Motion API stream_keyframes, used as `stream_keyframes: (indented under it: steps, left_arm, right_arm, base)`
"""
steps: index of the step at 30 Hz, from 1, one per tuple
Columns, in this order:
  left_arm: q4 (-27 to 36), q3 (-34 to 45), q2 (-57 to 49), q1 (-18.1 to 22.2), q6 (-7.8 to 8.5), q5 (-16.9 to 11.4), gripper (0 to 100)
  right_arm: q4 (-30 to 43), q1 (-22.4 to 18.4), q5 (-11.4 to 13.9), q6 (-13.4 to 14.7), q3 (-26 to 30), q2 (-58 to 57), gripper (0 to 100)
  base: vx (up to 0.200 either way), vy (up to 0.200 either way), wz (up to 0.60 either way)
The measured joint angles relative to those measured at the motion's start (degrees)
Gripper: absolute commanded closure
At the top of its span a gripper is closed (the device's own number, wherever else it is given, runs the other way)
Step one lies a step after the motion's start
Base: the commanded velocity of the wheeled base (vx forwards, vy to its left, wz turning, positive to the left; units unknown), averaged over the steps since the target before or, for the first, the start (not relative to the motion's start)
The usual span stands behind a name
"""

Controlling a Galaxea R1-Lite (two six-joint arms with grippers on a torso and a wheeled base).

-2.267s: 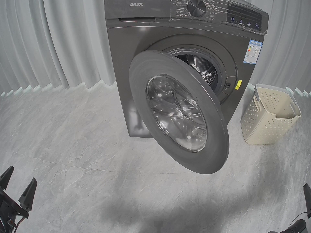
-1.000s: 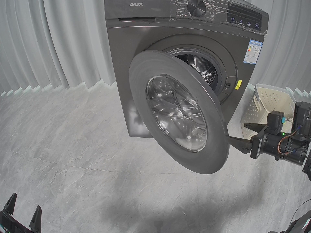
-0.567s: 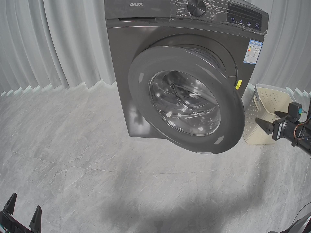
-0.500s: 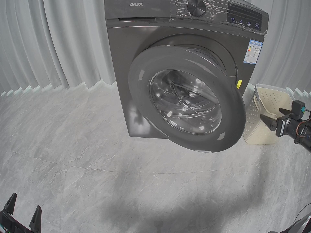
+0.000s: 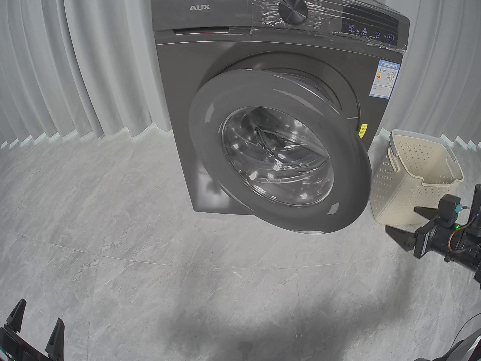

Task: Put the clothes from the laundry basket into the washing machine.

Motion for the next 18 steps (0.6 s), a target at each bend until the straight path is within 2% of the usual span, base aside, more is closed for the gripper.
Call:
stream_keyframes:
  steps: [3, 4, 12, 15, 18]
  left_arm:
    - [0.0, 0.0, 0.0, 0.0, 0.02, 0.0, 0]
    - [0.0, 0.0, 0.0, 0.0, 0.02, -0.1, 0]
    - [0.0, 0.0, 0.0, 0.0, 0.38, -0.2, 0]
    - [0.0, 0.0, 0.0, 0.0, 0.49, -0.2, 0]
    - [0.0, 0.0, 0.0, 0.0, 0.60, -0.2, 0]
  right_arm:
    - [-0.4, 5.9, 0.2, 1.8, 1.3, -0.4, 0]
    - [-0.5, 7.5, 0.3, 2.7, 1.4, -0.5, 0]
    - [-0.8, 20.9, 0.5, 13.5, 1.1, -1.3, 0]
    - [-0.9, 23.4, 0.6, 14.6, -0.1, -1.4, 0]
    - [-0.9, 24.2, 0.6, 14.9, -1.3, -1.1, 0]
  base:
    - [0.000, 0.000, 0.00]
    - [0.200, 0.000, 0.00]
    - [0.200, 0.000, 0.00]
    - [0.200, 0.000, 0.00]
    - [0.000, 0.000, 0.00]
